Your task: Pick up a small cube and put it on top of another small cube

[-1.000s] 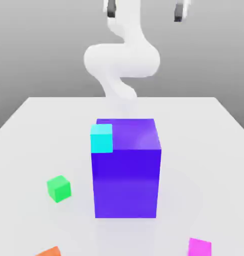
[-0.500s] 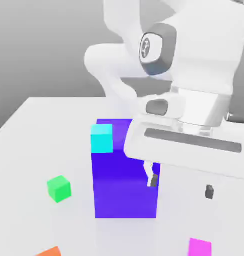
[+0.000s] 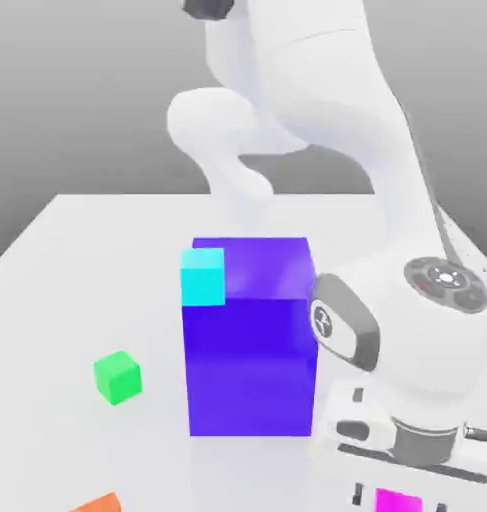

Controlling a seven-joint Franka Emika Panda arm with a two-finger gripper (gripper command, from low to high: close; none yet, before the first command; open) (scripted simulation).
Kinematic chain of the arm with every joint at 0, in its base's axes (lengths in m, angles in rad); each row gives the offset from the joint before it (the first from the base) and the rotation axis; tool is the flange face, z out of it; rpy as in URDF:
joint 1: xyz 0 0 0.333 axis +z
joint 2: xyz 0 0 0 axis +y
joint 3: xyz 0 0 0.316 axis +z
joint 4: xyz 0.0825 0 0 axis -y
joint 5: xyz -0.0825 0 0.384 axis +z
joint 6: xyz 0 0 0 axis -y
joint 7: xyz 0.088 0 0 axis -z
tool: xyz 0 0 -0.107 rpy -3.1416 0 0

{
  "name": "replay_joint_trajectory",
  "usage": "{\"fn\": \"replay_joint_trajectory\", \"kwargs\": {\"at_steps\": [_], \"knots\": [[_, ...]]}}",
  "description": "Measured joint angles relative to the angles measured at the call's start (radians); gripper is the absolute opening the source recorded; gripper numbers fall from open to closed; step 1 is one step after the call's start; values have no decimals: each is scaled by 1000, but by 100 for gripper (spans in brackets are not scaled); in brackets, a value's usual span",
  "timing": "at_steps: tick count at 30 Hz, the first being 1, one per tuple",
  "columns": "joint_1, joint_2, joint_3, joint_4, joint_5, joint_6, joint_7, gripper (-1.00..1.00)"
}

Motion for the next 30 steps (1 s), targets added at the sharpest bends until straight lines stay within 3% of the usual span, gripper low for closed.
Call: {"fn": "replay_joint_trajectory", "kwargs": {"at_steps": [4,11,22,30], "knots": [[1,2,-1,0,0,2,0,-100],[-88,-197,57,-56,107,-102,-80,-100],[-361,-555,-100,-332,334,-55,-110,-100],[-554,-739,-223,-615,373,-45,54,-100]]}}
